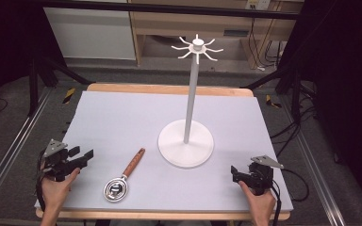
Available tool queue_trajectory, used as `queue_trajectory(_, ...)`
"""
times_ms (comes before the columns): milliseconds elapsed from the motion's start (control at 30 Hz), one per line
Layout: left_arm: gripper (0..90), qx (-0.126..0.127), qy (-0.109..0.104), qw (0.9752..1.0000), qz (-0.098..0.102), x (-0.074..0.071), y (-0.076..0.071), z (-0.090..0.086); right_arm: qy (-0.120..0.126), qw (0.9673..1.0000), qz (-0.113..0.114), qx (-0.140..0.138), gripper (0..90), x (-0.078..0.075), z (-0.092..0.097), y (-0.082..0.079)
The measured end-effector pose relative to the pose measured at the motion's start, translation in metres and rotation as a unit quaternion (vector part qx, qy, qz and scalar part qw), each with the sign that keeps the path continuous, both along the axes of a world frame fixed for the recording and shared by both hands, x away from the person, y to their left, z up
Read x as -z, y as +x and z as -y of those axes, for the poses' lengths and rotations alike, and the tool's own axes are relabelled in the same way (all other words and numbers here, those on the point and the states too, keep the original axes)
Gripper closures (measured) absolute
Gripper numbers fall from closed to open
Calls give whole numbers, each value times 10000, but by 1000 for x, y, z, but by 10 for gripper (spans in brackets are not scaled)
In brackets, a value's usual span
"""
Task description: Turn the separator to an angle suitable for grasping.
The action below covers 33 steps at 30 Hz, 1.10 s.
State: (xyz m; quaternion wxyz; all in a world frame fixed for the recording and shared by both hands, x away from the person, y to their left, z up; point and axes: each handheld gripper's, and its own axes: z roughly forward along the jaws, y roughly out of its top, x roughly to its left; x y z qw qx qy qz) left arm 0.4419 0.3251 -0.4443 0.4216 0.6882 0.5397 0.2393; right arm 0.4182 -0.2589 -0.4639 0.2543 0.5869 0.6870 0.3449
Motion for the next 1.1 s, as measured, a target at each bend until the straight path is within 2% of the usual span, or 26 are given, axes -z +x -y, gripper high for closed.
queue_trajectory(100, 409, 61, 144, 9999, -1, -3, -2, 7, -11, 10000, 21, -9, 106, 0, 1, -1)
queue_trajectory(267, 423, 270, 177, 9995, -1, -8, -4, 16, 18, 10000, 70, 21, 98, -1, 2, -4)
queue_trajectory(467, 443, 448, 46, 9990, -77, -11, -5, 24, -51, 10000, 50, 1, 95, -1, 2, -3)
queue_trajectory(633, 454, 564, 44, 9983, -117, -15, -5, 32, -67, 9999, 91, 12, 95, -3, 4, -4)
queue_trajectory(833, 476, 653, 139, 9976, -175, -19, -6, 42, -164, 9998, 121, 5, 105, -3, 3, -4)
queue_trajectory(1100, 498, 875, 237, 9953, -331, -20, -3, 54, -146, 9999, 66, 9, 108, -2, 3, -3)
